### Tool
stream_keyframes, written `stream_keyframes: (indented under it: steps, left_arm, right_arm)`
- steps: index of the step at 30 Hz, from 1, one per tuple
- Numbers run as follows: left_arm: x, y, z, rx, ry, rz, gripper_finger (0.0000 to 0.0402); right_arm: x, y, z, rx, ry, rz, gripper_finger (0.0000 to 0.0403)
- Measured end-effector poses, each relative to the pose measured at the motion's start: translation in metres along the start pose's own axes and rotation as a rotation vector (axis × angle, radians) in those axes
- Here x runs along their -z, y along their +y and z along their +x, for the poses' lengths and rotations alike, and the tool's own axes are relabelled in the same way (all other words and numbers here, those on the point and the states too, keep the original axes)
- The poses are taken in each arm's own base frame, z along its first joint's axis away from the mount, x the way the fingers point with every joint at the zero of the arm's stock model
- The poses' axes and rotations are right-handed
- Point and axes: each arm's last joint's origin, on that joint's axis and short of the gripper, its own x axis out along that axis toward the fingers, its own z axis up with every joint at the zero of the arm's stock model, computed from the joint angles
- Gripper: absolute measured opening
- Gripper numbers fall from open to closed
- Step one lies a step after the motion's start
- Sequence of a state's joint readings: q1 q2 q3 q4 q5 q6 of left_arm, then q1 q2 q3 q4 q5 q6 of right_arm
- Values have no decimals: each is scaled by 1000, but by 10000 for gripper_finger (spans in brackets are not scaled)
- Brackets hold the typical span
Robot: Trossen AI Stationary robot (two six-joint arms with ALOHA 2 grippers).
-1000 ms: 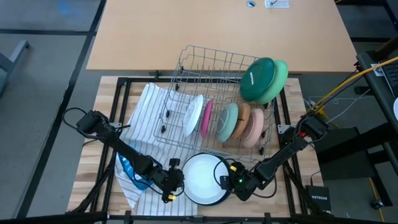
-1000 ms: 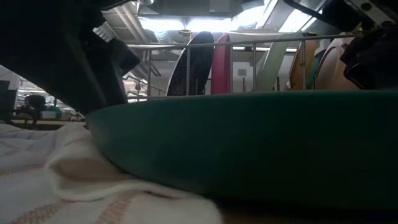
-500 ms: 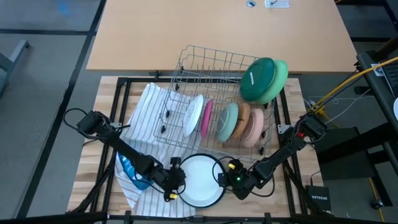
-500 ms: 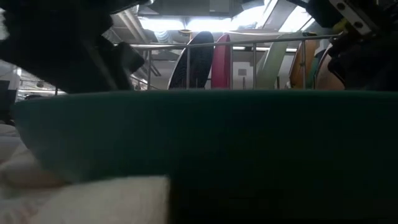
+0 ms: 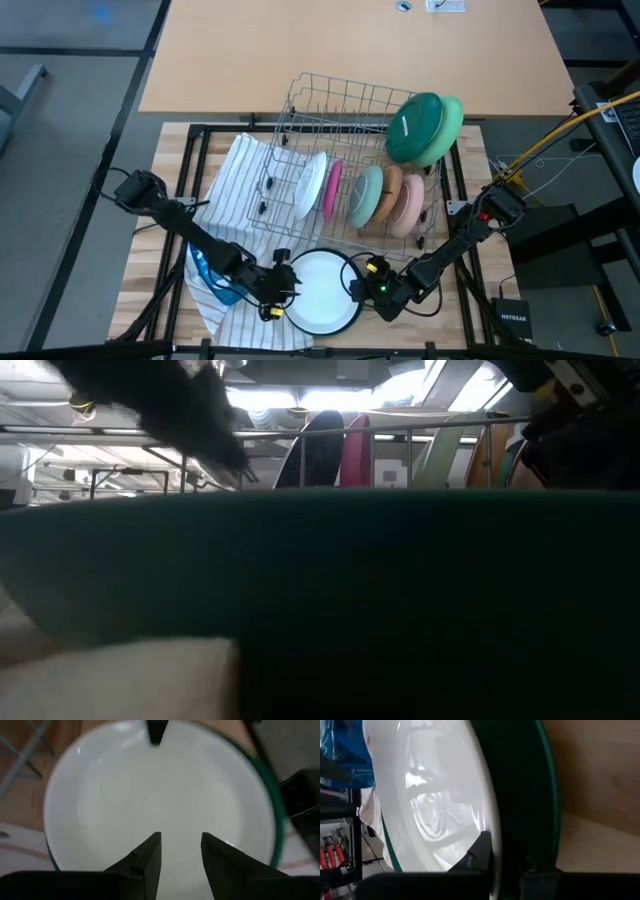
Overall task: Sort dishes
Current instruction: Put the white plate in the dish rack
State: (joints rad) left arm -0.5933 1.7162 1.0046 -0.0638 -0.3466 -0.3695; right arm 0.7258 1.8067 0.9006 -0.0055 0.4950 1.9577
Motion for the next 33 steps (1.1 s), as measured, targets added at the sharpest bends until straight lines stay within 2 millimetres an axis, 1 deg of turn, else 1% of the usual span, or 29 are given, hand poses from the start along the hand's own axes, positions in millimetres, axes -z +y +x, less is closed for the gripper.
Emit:
stream_keyframes:
  steps: [4,9,12,14,18,25,33]
  left_arm:
    - [-14,-1,-23,35,-67,-13,127]
    - [-30,5,-54,52,-141,-42,127]
    - [-32,11,-69,8,-140,-43,127]
    - [-31,15,-75,-27,-128,-41,127]
    - [-28,18,-78,-52,-98,-64,127]
    - [-18,18,-70,-87,-15,-87,127]
    - [-13,27,-68,-118,46,-222,128]
  right_arm:
    - [1,3,-1,-8,1,-29,20]
    - [3,10,-2,-25,9,-105,16]
    - [5,15,-3,-35,13,-147,17]
    - [5,18,-4,-36,11,-174,18]
    - [5,21,-5,-17,-6,-214,17]
    - [5,22,-6,-26,-37,-273,17]
    - [4,23,-6,-29,-46,-308,17]
